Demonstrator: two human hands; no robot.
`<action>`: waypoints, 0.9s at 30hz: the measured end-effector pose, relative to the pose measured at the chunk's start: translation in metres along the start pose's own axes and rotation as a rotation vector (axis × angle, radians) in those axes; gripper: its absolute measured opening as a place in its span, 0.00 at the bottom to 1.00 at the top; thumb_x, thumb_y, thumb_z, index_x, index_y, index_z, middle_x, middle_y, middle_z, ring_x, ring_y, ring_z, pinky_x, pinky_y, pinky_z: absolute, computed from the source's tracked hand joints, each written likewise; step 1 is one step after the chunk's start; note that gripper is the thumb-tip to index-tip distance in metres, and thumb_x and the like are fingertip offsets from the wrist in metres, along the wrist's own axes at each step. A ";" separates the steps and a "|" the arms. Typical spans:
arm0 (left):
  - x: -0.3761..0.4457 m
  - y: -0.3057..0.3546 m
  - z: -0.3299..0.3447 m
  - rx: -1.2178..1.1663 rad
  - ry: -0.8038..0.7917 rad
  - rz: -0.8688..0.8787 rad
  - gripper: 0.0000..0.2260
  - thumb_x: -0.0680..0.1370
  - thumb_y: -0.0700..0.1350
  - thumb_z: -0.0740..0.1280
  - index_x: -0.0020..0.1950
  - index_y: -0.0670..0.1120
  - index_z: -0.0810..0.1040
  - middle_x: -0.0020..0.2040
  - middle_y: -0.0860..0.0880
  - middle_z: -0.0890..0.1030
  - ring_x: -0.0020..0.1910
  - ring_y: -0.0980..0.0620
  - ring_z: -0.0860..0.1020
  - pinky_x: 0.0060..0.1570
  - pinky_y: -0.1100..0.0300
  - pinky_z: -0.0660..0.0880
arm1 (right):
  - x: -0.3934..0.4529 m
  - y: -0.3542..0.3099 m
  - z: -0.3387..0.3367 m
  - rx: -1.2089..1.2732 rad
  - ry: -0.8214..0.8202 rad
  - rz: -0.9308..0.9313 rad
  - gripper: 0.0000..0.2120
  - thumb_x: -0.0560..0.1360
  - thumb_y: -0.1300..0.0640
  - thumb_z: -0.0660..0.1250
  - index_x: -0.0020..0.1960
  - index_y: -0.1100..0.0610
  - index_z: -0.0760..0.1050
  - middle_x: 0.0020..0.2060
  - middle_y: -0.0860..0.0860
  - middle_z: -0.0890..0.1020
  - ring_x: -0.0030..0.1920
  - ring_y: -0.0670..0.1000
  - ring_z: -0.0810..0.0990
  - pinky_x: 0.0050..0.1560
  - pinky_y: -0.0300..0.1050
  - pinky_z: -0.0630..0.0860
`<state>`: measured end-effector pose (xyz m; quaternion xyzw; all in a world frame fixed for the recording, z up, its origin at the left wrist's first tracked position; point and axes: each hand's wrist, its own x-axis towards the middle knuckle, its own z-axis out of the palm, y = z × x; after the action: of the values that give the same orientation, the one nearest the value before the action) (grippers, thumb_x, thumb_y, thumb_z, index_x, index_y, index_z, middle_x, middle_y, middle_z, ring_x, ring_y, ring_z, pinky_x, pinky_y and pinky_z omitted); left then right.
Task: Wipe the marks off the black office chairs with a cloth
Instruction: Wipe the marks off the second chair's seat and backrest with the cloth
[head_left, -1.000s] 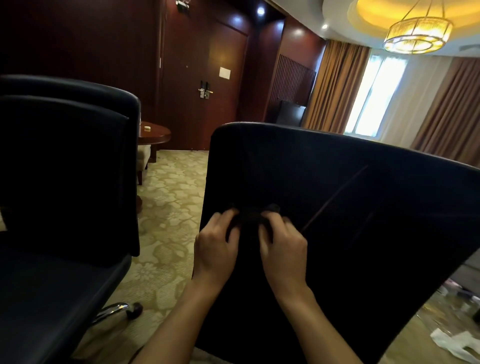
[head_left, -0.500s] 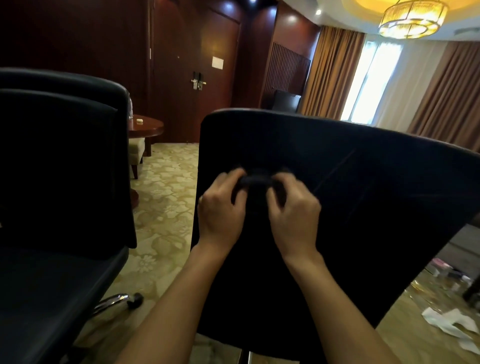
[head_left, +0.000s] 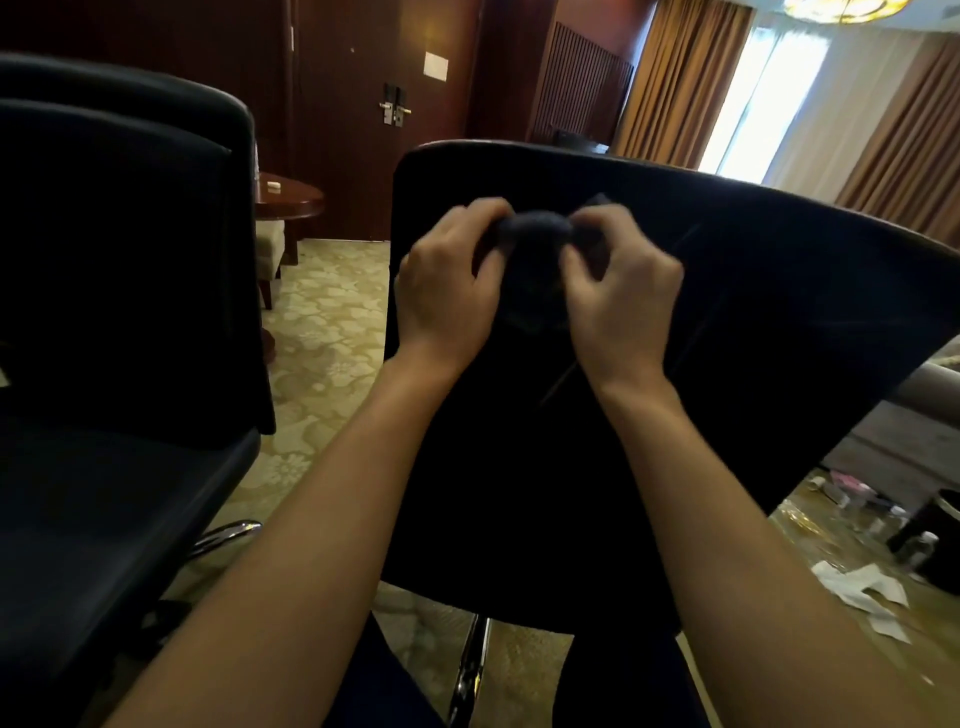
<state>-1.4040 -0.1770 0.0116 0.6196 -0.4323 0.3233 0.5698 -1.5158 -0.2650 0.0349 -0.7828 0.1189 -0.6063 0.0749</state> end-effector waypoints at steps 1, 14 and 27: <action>0.005 0.000 0.000 0.020 -0.012 0.020 0.12 0.76 0.44 0.64 0.59 0.48 0.79 0.52 0.50 0.82 0.50 0.49 0.80 0.49 0.48 0.78 | 0.005 0.000 -0.002 -0.007 -0.016 0.002 0.09 0.75 0.59 0.69 0.55 0.56 0.79 0.47 0.52 0.84 0.46 0.48 0.82 0.52 0.45 0.79; -0.134 -0.063 0.031 0.087 -0.288 -0.260 0.13 0.77 0.44 0.66 0.61 0.48 0.80 0.55 0.49 0.84 0.52 0.45 0.83 0.49 0.50 0.79 | -0.139 0.057 0.038 -0.061 -0.277 0.254 0.09 0.75 0.60 0.70 0.55 0.59 0.80 0.43 0.56 0.84 0.42 0.57 0.84 0.44 0.45 0.77; -0.072 -0.035 0.031 0.066 -0.136 -0.038 0.14 0.76 0.44 0.64 0.60 0.48 0.78 0.54 0.48 0.83 0.50 0.45 0.82 0.48 0.49 0.80 | -0.076 0.053 0.019 -0.036 -0.072 0.077 0.10 0.75 0.56 0.65 0.53 0.59 0.78 0.41 0.55 0.83 0.40 0.56 0.82 0.42 0.46 0.77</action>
<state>-1.4048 -0.1967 -0.0720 0.6667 -0.4474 0.2837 0.5243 -1.5203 -0.2952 -0.0549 -0.8002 0.1570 -0.5721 0.0885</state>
